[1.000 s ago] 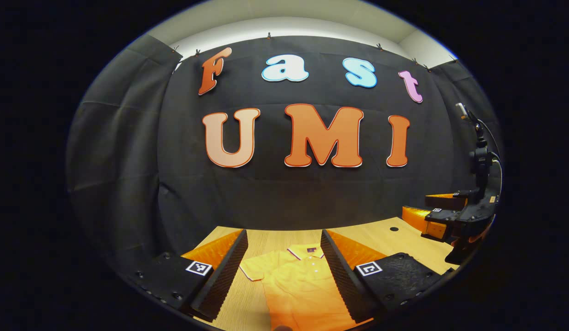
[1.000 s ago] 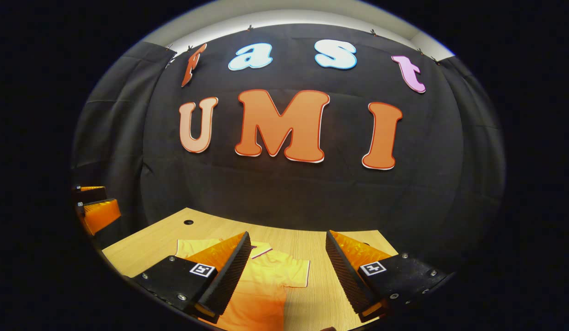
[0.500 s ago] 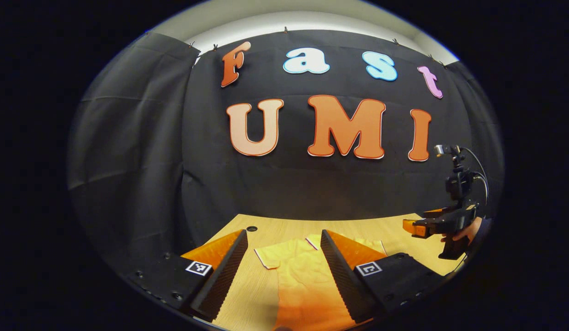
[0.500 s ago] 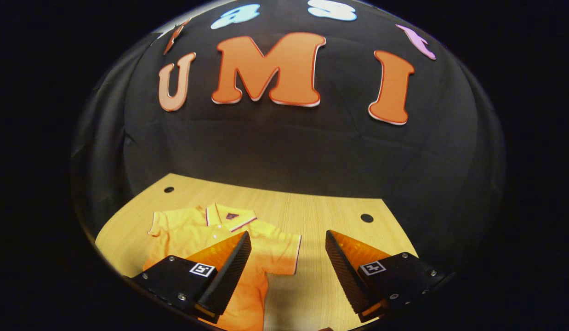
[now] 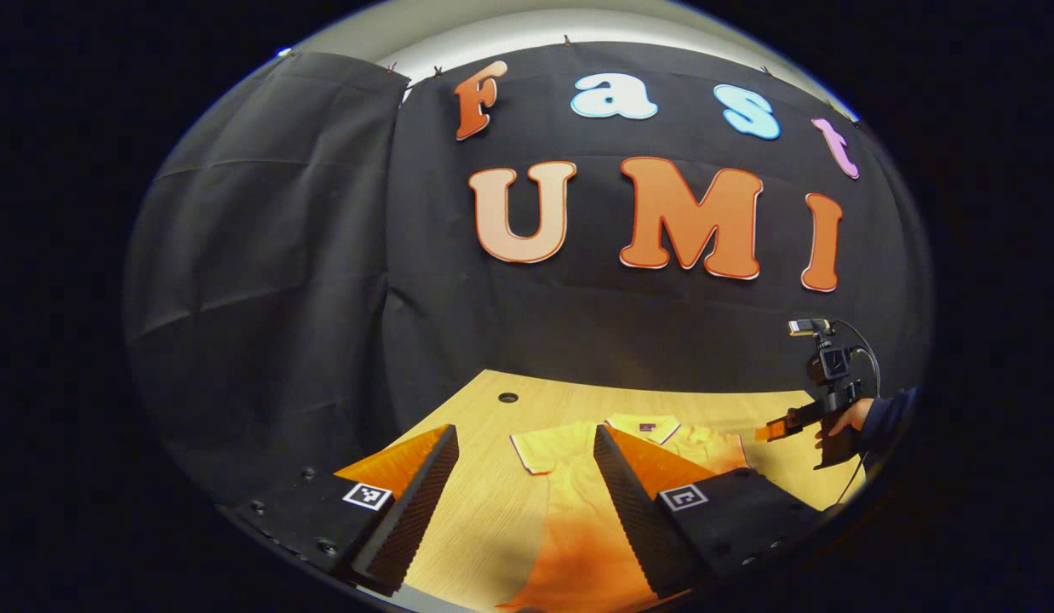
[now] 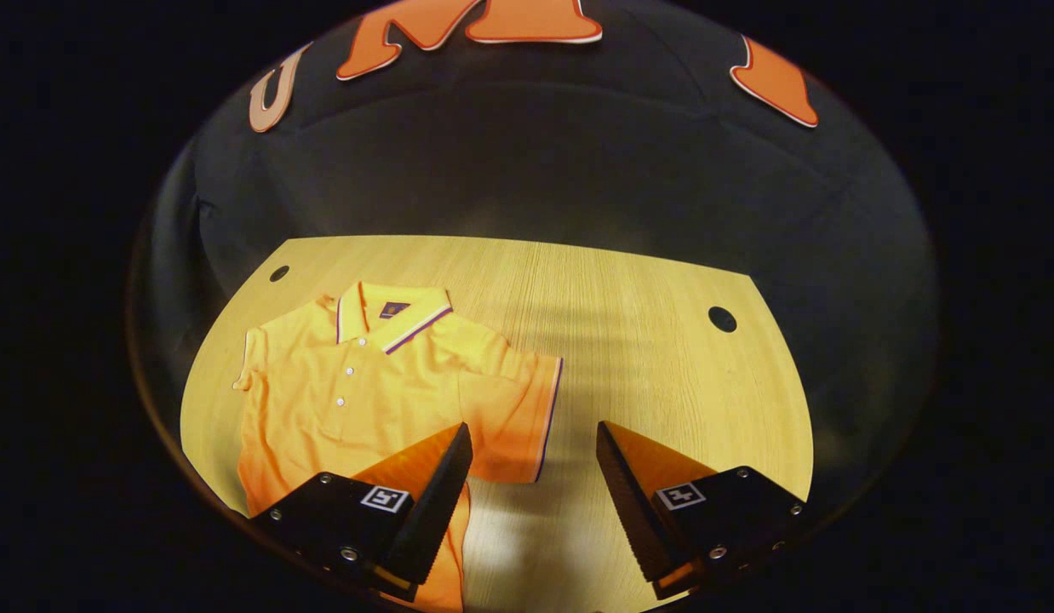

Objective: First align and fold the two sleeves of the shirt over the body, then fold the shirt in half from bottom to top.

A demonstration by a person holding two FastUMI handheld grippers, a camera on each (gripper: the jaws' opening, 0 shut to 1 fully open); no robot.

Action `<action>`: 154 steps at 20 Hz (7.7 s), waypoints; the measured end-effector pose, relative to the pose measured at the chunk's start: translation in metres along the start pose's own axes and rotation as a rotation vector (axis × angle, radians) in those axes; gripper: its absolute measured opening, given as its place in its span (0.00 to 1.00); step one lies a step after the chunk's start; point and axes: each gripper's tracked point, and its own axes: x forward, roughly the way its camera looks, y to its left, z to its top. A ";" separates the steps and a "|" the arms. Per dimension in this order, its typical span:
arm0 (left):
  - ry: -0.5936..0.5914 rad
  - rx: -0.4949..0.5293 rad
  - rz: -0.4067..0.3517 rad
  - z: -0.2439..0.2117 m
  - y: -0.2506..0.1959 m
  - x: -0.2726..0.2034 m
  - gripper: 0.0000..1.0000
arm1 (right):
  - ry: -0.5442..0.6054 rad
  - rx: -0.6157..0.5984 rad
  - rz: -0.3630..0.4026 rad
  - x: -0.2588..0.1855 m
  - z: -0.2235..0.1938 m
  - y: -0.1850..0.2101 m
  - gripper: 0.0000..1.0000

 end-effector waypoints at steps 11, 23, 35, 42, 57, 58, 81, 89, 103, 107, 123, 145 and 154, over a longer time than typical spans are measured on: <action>0.074 0.014 0.149 -0.025 0.034 -0.014 0.98 | 0.285 0.014 0.018 0.070 -0.024 -0.014 0.77; 0.125 0.014 0.176 -0.039 0.031 -0.019 0.96 | 0.399 0.075 0.056 0.103 -0.038 -0.003 0.23; 0.140 -0.005 0.160 -0.045 0.026 -0.017 0.98 | 0.245 0.181 0.234 0.062 0.020 0.029 0.05; 0.168 -0.050 0.163 -0.056 0.031 -0.014 0.98 | 0.250 0.136 0.365 0.052 0.026 0.094 0.14; 0.539 -0.229 0.131 -0.099 0.032 0.092 0.98 | 0.099 0.023 0.524 -0.007 0.021 0.122 0.98; 0.557 -0.242 0.109 -0.099 0.032 0.105 0.98 | 0.082 0.011 0.510 -0.014 0.020 0.120 0.99; 1.044 -0.093 -0.141 -0.217 -0.002 0.367 0.98 | -0.055 0.451 -0.006 -0.166 -0.093 0.083 0.99; 1.115 0.084 -0.070 -0.234 -0.011 0.392 0.84 | -0.068 0.486 -0.028 -0.195 -0.118 0.082 0.99; 0.913 0.133 -0.365 -0.177 -0.097 0.385 0.07 | -0.068 0.599 -0.094 -0.233 -0.177 0.054 0.99; 0.885 0.222 -0.449 -0.177 -0.143 0.381 0.08 | -0.063 0.613 -0.104 -0.235 -0.181 0.055 0.99; 0.845 0.170 -0.570 -0.194 -0.187 0.315 0.97 | -0.071 0.623 -0.166 -0.238 -0.194 0.051 0.99; 0.950 0.036 -0.408 -0.243 -0.034 0.034 0.98 | 0.109 0.139 0.181 -0.177 -0.227 0.088 0.99; 0.951 0.103 -0.386 -0.302 -0.027 -0.003 0.98 | 0.154 0.046 0.143 -0.149 -0.263 0.096 0.98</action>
